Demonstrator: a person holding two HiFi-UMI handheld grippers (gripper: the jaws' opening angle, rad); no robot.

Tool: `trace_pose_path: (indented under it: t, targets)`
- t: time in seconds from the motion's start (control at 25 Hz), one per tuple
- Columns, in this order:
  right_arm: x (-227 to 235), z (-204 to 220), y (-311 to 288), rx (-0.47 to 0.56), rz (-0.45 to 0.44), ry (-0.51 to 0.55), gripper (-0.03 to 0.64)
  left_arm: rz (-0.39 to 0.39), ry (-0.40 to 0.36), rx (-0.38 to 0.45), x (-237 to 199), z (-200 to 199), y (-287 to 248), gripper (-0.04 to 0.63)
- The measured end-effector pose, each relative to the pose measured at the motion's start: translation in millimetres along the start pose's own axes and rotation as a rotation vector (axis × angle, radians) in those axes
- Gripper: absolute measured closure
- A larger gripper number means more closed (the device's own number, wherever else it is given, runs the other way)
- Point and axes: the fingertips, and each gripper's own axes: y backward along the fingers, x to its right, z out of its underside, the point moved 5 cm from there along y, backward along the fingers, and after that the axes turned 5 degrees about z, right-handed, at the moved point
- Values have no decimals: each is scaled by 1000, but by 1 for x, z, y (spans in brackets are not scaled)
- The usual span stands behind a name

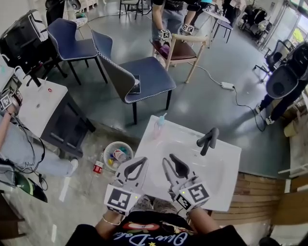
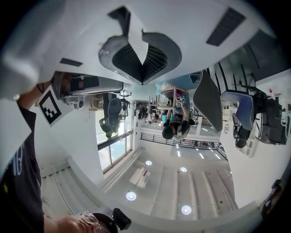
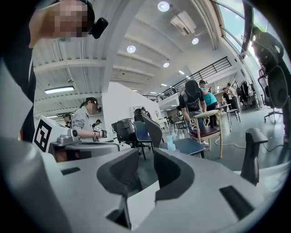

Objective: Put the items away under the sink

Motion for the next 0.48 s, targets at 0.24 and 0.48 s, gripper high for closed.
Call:
trace_pose_path:
  t: [0.24,0.48]
  targets:
    - [13,-3,-7,15,-15,7,473,-35,-11,-3,-2,-6,-8,589]
    - [25,-3,-18,34,-40,5,436,-74,-18,-15,-4,0,-15,589]
